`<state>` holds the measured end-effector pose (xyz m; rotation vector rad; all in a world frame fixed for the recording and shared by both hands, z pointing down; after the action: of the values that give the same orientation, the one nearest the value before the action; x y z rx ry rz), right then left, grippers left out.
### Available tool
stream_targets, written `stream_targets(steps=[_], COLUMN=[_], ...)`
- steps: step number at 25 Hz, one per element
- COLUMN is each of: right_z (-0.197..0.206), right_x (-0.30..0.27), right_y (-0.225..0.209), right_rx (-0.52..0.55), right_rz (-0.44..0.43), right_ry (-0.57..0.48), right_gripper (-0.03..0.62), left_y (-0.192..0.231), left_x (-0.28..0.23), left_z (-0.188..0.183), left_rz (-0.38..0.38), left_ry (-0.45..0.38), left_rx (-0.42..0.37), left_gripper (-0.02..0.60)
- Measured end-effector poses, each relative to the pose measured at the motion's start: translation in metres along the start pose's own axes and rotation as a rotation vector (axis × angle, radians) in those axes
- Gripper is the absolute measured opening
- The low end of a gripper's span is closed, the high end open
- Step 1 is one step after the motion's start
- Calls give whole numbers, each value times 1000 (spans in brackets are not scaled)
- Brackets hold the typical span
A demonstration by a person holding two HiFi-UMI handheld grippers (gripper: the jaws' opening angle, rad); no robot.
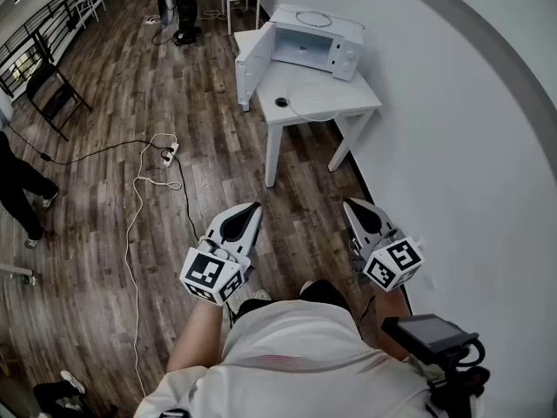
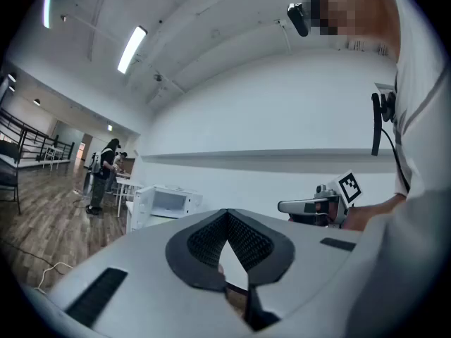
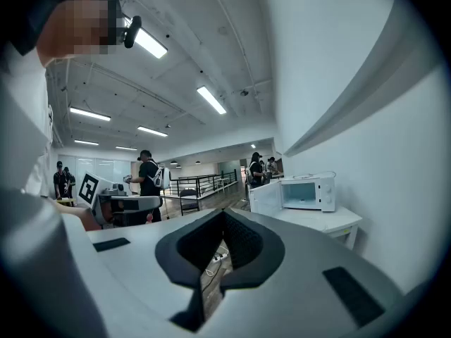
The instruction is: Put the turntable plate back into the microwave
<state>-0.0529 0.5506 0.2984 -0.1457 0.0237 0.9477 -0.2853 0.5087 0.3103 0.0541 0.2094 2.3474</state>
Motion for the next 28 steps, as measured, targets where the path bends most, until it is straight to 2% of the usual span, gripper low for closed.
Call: stream_targets(steps=[6, 14, 21, 28], right_z=[1, 6, 6, 0], right_x=[-22, -62, -89, -107], right_y=[1, -24, -75, -146], right_rx=[-19, -30, -55, -83], right_rz=[3, -14, -28, -44], right_ry=[-26, -42, -55, -64], right_gripper=[3, 3, 3, 3], left_y=[21, 44, 56, 61], left_x=[-1, -24, -77, -147], left_z=[-2, 6, 0, -1], left_rz=[10, 18, 21, -3], left_ry=[-6, 15, 15, 40], left_rx=[-8, -28, -45, -42], left_gripper=[10, 9, 11, 9])
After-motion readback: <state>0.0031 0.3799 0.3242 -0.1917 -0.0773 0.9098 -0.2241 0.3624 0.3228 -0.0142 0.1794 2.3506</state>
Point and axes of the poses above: the fingertips, and each gripper's own axes: x backward along the fingers, y to its left, z out of its underside, the point moved 5 cm from there along x, backward along the fingers, and after that the axes turned 9 degrees about -z, right-handed, at the moved point
